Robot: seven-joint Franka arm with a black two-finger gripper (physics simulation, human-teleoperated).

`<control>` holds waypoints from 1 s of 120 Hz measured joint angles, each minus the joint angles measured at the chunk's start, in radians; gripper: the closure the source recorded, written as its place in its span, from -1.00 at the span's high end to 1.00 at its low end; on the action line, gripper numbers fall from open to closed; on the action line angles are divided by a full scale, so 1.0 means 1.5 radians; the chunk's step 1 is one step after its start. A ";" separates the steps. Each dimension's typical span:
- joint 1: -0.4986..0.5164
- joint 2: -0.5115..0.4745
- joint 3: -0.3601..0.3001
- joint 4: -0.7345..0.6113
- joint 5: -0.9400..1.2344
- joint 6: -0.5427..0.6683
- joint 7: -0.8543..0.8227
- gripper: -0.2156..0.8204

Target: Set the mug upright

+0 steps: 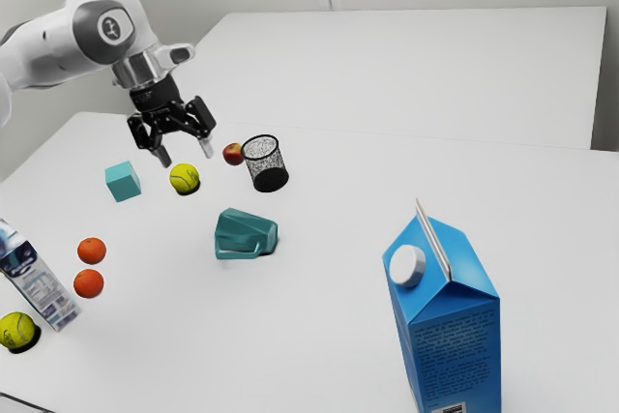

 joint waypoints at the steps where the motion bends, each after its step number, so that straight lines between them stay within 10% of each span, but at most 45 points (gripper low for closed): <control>1: 0.001 0.000 0.000 -0.003 -0.002 0.005 0.005 0.58; 120: 0.117 0.161 -0.006 -0.124 -0.312 0.174 0.528 0.58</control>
